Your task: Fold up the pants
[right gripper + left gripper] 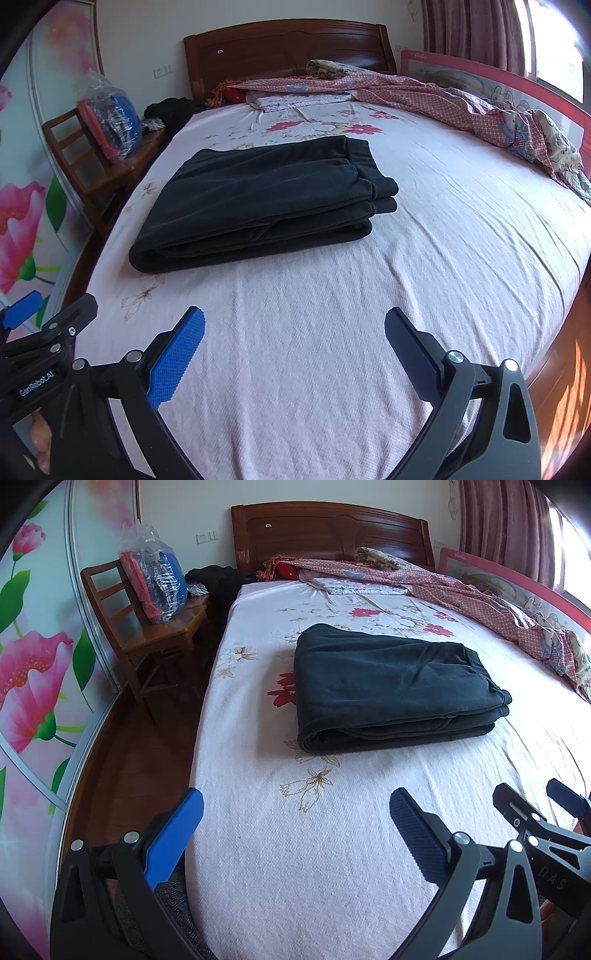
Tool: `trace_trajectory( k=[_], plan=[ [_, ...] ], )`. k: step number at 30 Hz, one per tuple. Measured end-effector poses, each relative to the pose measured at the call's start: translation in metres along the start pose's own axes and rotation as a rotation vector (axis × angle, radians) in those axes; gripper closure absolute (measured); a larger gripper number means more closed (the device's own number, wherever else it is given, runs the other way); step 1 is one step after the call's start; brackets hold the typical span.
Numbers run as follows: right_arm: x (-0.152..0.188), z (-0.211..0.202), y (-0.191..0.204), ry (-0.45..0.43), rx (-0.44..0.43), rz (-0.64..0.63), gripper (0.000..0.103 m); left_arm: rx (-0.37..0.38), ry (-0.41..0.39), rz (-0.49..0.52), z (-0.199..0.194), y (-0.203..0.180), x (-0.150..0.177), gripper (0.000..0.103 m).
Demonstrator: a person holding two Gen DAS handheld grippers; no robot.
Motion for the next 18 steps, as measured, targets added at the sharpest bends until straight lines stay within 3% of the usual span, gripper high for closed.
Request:
trace_trajectory(
  k=[18],
  plan=[
    [0.0011, 0.0009, 0.0024, 0.004, -0.009, -0.006, 0.006, 0.004, 0.009, -0.003, 0.0023, 0.0006, 0.0004, 0.002]
  ],
)
Point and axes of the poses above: each gripper's, at about its wrist camera, not at the fingertips, and z roughly the way its jaws point, y to its left, x to its underside, the point moved 10 cm from there along z, roughly the way its jaws point, and after that the axes turned 11 degrees about x, right-handed, at the moved point
